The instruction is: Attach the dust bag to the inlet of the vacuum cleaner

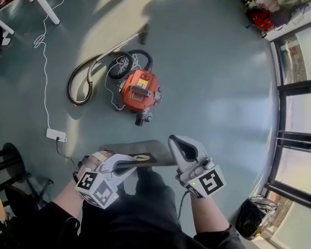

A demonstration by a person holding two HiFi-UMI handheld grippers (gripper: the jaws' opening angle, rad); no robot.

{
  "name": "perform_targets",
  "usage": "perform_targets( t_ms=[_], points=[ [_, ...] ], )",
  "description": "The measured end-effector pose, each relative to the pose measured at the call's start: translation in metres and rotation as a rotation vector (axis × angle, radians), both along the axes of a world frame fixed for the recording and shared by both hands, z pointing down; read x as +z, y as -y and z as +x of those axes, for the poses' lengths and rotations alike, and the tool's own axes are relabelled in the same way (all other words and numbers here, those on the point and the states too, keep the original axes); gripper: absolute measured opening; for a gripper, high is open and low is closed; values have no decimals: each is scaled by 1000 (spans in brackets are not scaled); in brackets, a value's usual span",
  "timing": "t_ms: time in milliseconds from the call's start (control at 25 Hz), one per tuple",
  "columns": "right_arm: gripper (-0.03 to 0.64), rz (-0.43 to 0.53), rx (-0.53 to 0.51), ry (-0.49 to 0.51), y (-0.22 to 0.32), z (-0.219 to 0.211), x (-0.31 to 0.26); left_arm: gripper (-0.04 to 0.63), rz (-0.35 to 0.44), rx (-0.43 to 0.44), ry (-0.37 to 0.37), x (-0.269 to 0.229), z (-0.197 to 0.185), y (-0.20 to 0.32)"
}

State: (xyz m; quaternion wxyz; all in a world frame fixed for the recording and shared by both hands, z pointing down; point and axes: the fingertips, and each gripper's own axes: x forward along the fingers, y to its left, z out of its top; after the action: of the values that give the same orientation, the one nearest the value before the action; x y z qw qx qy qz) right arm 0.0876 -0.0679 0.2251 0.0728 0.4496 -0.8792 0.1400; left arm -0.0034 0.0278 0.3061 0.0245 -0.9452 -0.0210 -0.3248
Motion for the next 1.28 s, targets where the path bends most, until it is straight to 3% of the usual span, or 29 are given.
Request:
perform_targets(
  t_ms=[360, 1280],
  points=[
    [-8, -23, 29, -6, 17, -5, 61, 41, -8, 45, 12, 64, 0, 15],
    [-8, -59, -40, -32, 40, 8, 245, 41, -30, 51, 27, 266, 26, 37]
  ],
)
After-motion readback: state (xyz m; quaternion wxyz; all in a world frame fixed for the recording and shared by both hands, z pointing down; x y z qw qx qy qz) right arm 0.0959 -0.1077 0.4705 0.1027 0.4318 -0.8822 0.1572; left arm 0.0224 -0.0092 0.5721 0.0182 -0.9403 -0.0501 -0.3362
